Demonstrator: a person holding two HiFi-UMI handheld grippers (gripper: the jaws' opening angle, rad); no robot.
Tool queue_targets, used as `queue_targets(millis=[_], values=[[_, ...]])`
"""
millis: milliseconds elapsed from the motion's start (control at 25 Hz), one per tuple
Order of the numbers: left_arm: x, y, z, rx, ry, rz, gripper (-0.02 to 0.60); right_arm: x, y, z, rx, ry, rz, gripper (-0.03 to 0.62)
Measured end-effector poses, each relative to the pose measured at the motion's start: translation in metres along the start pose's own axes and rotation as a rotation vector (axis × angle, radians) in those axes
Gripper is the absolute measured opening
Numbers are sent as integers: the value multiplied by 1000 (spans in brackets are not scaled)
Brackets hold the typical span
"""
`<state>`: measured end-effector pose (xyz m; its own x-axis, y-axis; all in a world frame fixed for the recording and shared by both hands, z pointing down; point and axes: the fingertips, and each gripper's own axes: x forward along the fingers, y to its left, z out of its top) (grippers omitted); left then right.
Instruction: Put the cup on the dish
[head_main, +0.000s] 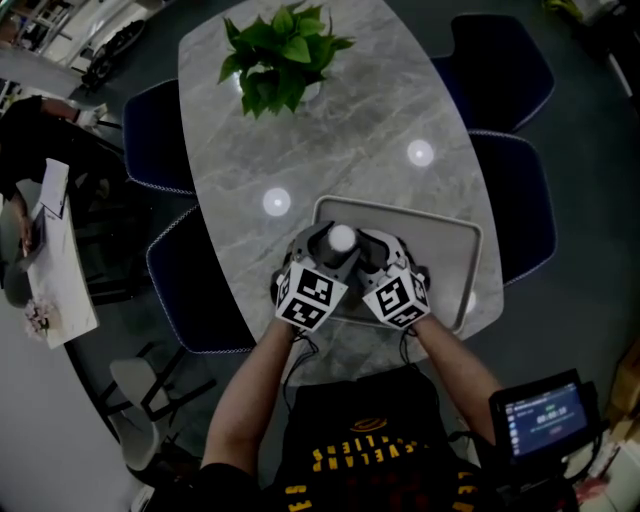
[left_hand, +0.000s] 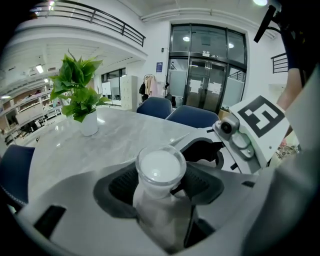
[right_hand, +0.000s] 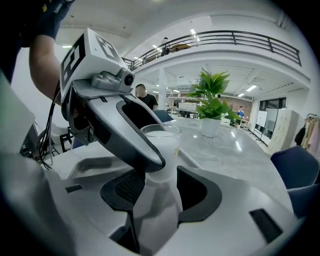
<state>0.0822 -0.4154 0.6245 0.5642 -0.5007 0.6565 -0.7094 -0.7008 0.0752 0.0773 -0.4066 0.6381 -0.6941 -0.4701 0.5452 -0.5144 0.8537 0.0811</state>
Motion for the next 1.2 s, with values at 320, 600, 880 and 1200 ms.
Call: queue_targets(millis=[320,600,880,1200], values=[[5,-2,-10,-14,23,10,261,1,4,-10,-1,37,4,201],[5,0,-12,-24,12,28,261,-3,0,-14,2,53,-16,199],[7,4,-11,-40,-8,44,261,-5,-2,-17,15,56,-20,199],[15,11,-11,-53,-32,68,262,-6,-6,-22,43,48,-29,199]])
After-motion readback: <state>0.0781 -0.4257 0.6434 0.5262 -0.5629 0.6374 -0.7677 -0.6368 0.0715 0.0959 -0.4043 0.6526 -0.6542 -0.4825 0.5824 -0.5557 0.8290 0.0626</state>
